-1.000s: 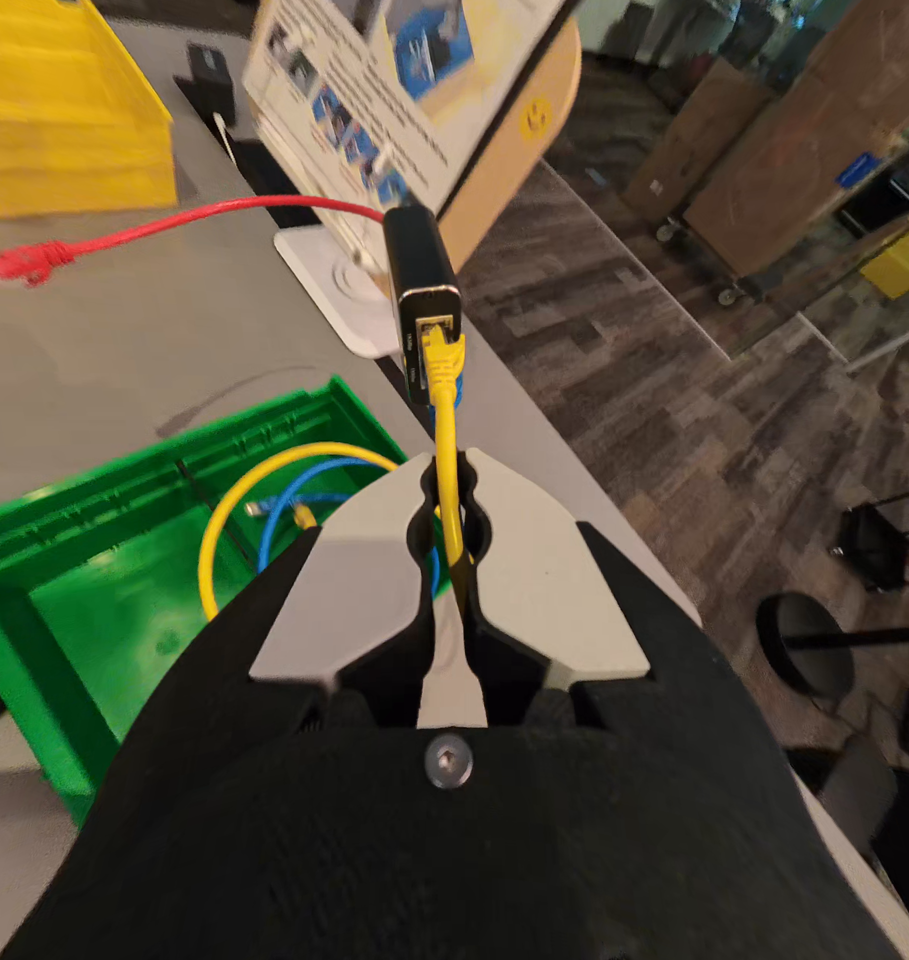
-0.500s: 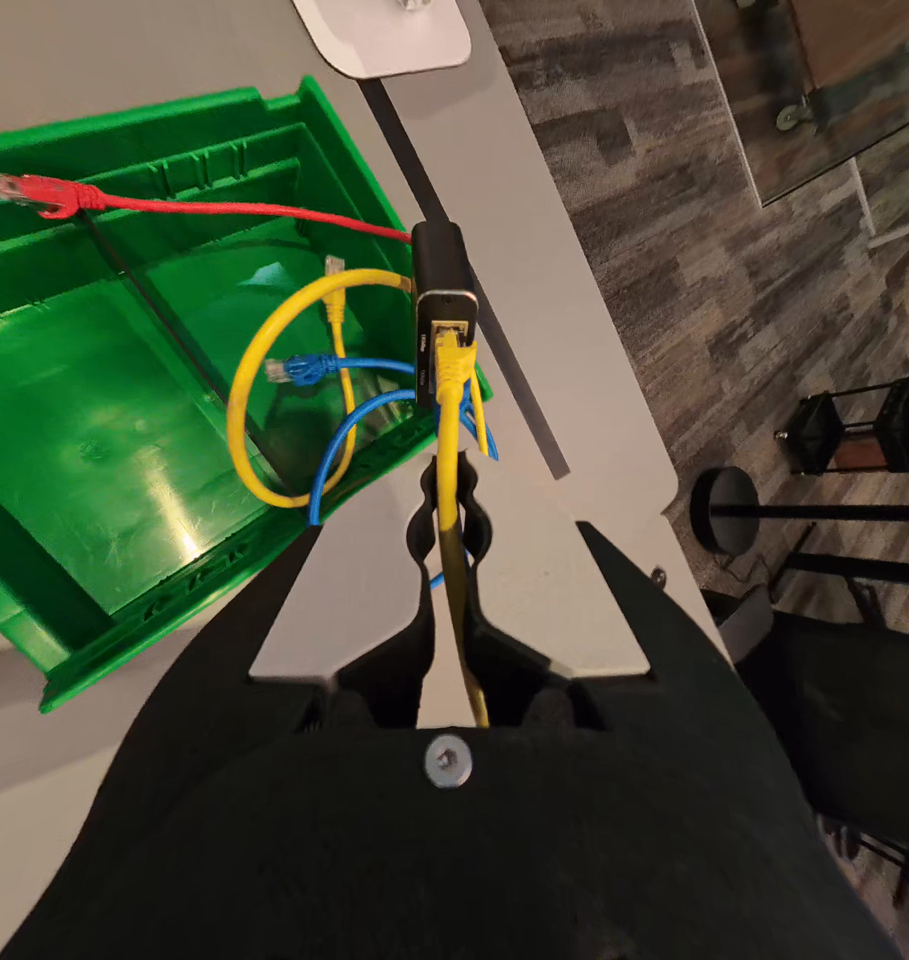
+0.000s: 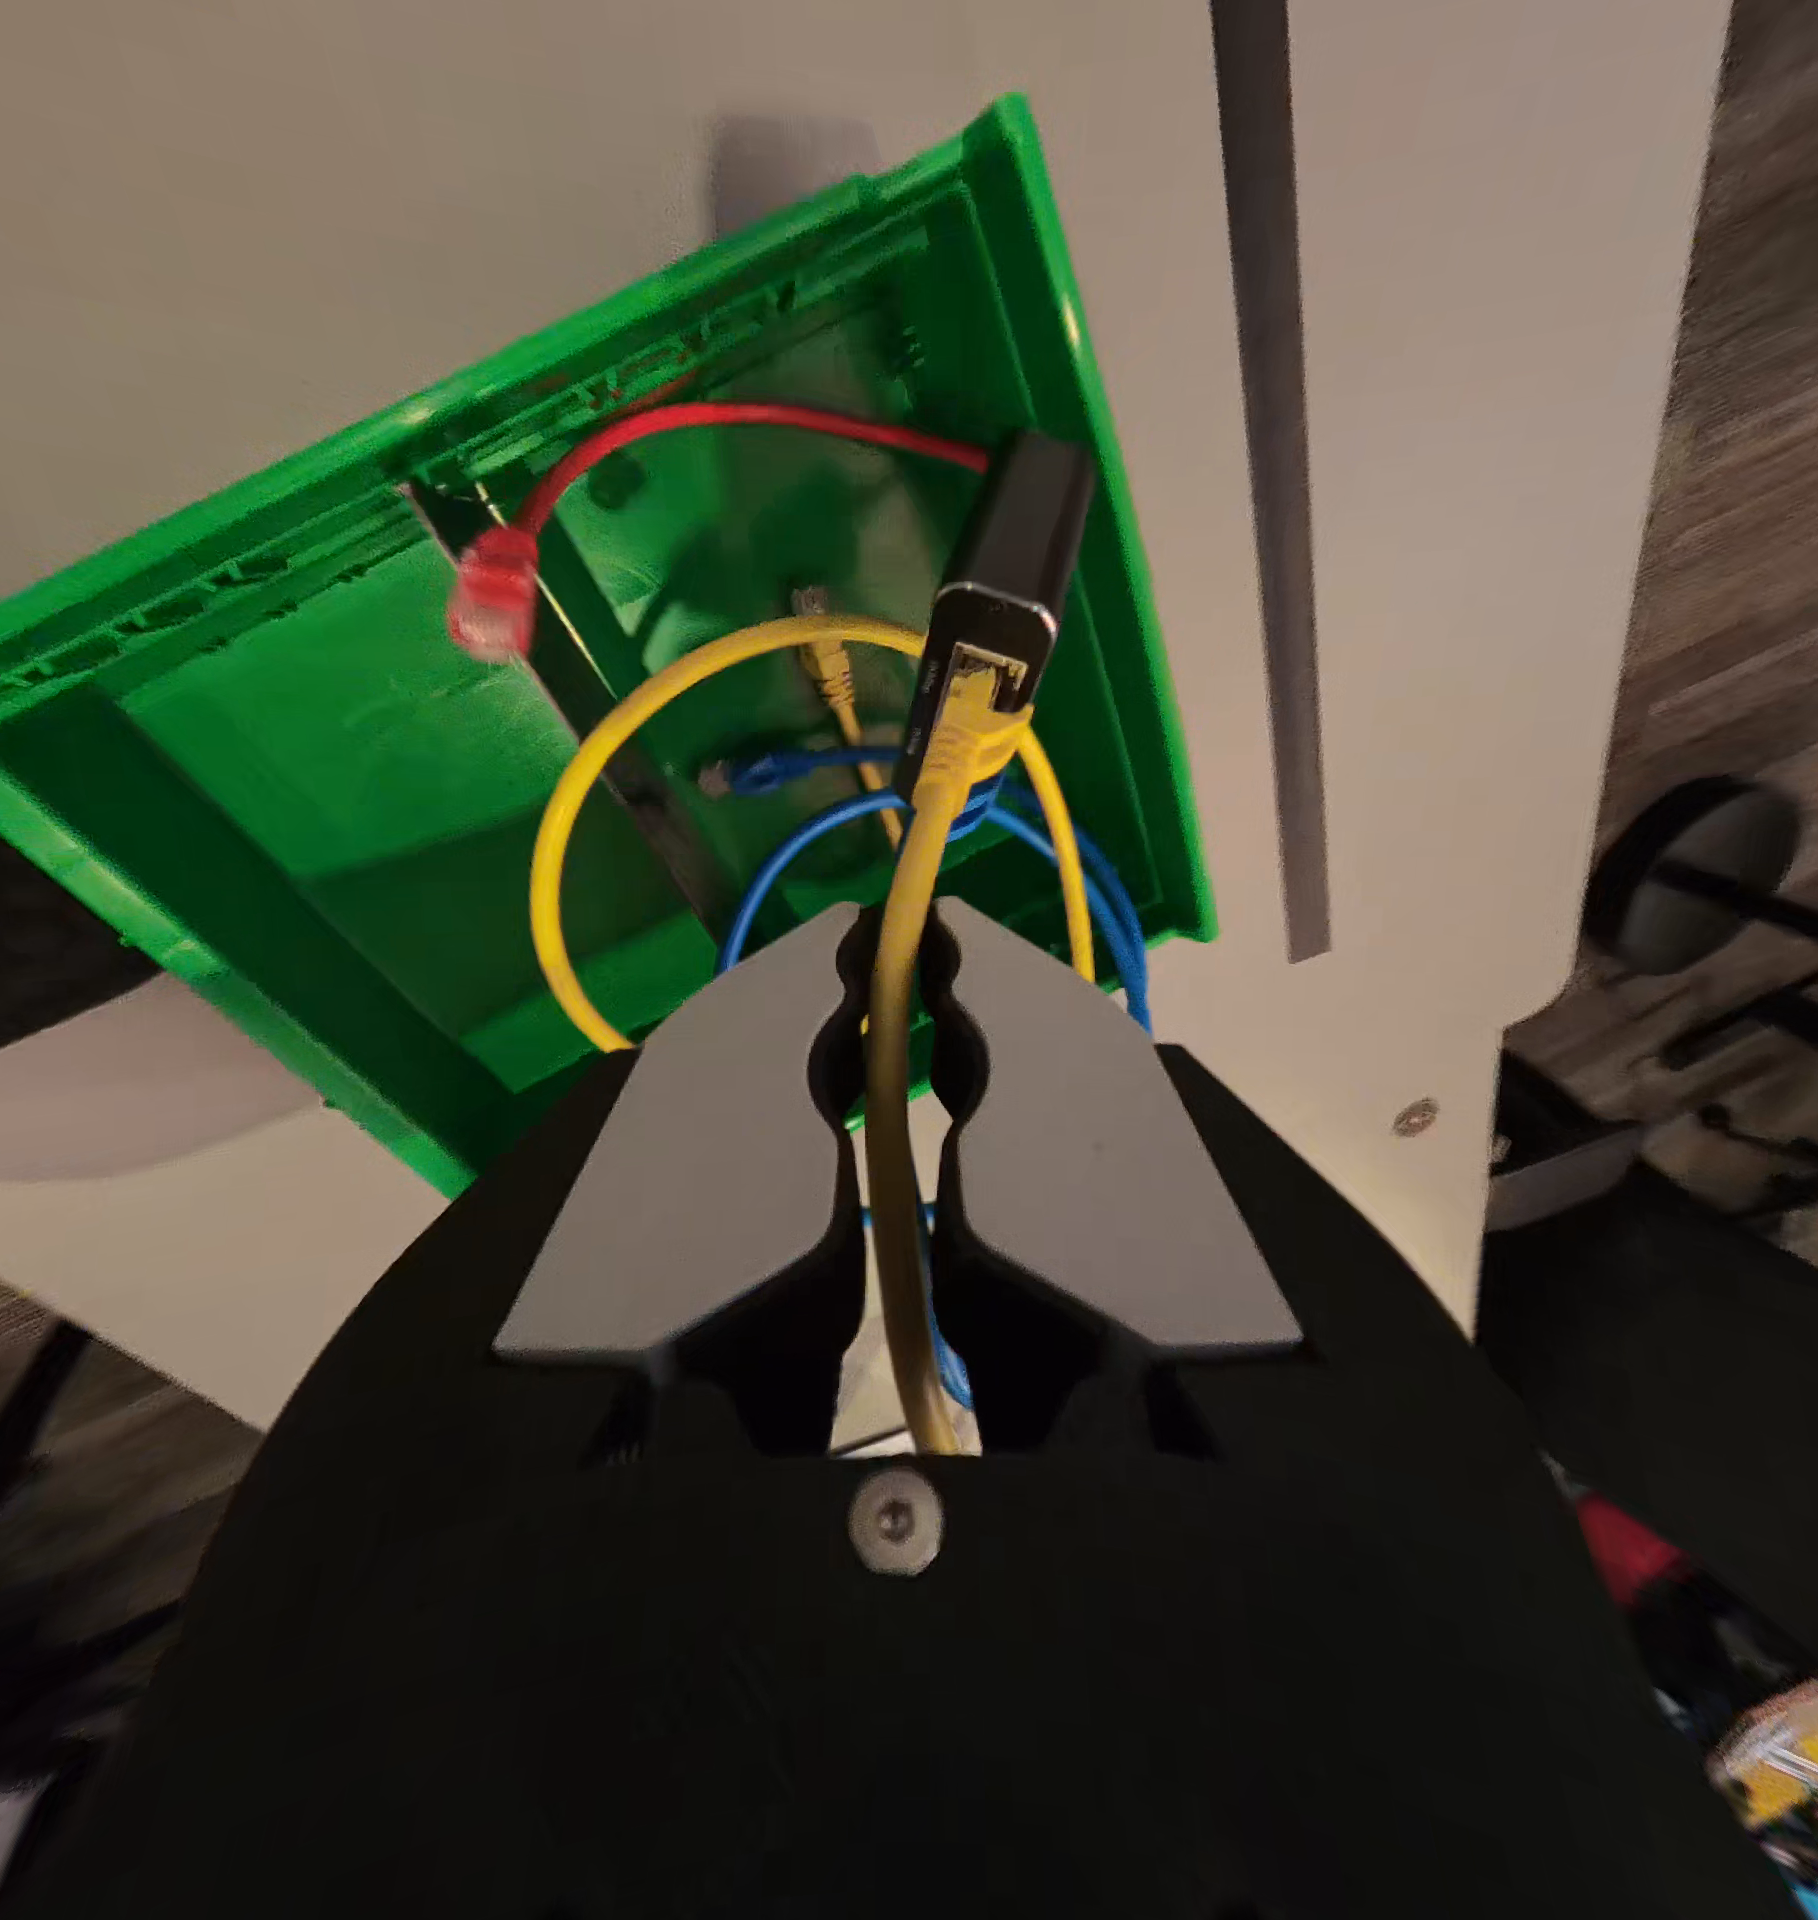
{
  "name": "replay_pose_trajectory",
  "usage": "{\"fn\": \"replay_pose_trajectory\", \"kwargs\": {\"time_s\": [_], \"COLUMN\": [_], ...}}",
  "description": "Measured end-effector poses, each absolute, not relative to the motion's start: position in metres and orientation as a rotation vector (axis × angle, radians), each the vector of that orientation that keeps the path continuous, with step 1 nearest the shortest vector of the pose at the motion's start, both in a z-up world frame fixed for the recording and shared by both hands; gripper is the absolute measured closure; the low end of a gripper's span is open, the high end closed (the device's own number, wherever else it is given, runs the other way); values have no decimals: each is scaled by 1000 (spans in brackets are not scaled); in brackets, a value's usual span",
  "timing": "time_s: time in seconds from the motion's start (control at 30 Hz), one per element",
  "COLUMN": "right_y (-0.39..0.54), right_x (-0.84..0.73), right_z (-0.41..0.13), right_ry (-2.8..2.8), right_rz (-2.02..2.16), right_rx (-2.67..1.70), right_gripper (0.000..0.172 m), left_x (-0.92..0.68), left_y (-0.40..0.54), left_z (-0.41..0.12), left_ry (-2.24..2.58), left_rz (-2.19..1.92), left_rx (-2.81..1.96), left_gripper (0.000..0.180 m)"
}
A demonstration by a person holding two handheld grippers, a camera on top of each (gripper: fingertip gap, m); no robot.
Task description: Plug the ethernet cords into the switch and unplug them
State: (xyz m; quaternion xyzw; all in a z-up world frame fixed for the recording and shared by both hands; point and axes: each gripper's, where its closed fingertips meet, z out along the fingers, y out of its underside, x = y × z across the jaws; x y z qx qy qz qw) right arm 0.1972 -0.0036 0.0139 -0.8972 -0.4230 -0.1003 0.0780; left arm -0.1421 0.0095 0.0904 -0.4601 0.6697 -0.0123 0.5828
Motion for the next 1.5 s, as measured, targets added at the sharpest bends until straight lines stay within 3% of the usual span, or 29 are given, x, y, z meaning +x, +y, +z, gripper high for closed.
{"fn": "replay_pose_trajectory", "kwargs": {"time_s": [0.2, 0.53, 0.7, 1.0, 1.17, 1.33, 1.5], "right_y": [-20, -36, -44, -50, -68, -136, -138], "right_x": [206, 219, 199, 185, 223, 255, 276], "right_z": [-24, -58, -45, 14, 75, 21, -35], "right_ry": [-1180, -1184, -1230, -1109, -495, 251, 452], "right_rz": [-5, -53, -11, -67, -152, 28, 130], "right_rx": [-2904, -2890, -2828, -2539, -2291, -2375, -2425], "right_gripper": [160, 147, 136, 137, 137, 141, 142], "left_x": [-142, -145, -144, -146, -161, -219, -299], "left_y": [6, 3, 2, 3, 18, 63, 108], "left_z": [95, 98, 96, 95, 100, 95, 74], "left_ry": [1559, 1560, 1570, 1576, 1531, 1345, 1053], "left_rz": [-62, -70, -68, -66, -39, -55, -53], "left_rx": [-1058, -1050, -1053, -1066, -1120, -1505, -1884], "left_gripper": [126, 126, 126, 126, 126, 123, 121]}}
